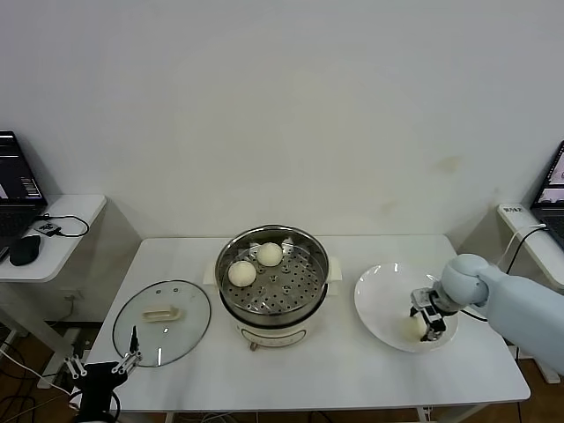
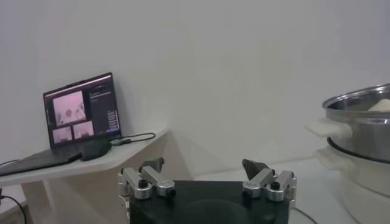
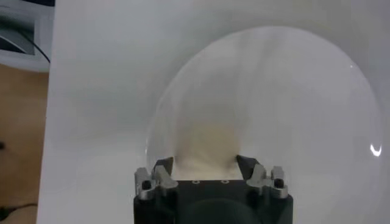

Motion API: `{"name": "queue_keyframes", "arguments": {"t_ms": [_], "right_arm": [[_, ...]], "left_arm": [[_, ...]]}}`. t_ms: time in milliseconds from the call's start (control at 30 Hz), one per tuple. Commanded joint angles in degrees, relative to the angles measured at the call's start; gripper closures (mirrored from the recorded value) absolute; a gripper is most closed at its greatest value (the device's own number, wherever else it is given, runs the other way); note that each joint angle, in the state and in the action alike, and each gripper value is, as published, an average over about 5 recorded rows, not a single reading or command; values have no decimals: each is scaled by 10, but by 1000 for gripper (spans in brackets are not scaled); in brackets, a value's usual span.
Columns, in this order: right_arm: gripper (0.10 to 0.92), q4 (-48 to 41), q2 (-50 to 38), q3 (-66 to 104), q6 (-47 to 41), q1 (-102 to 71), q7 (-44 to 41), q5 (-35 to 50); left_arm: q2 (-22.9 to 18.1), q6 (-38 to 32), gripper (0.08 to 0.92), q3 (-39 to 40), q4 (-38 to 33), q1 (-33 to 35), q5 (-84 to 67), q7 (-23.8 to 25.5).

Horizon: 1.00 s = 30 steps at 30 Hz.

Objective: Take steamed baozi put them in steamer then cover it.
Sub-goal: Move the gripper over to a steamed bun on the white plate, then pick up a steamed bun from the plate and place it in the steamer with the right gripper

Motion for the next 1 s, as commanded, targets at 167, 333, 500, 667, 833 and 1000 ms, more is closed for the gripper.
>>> {"name": "queue_keyframes", "arguments": {"t_ms": [167,333,500,667,833,1000], "right_arm": [[454,3,-5,-6,-1,40,-5,23],[465,14,-13,-35,-5,131,-16,62],[465,22,-1,-81,-16,255,-25,119],[465,12,48,-139,-24,386,-24,177],[465,6,116,-177,-33,463,-12,218],[461,20,175,-208,-48,481,19,247]], "left_arm": [[2,2,177,3,1,-6,1,0],[5,4,177,5,3,-13,0,1],[10,4,177,4,6,-17,-3,1],[14,4,177,5,7,-20,-6,1],[15,3,177,6,4,-21,-10,1],[15,3,177,4,2,-22,-12,1]]}}
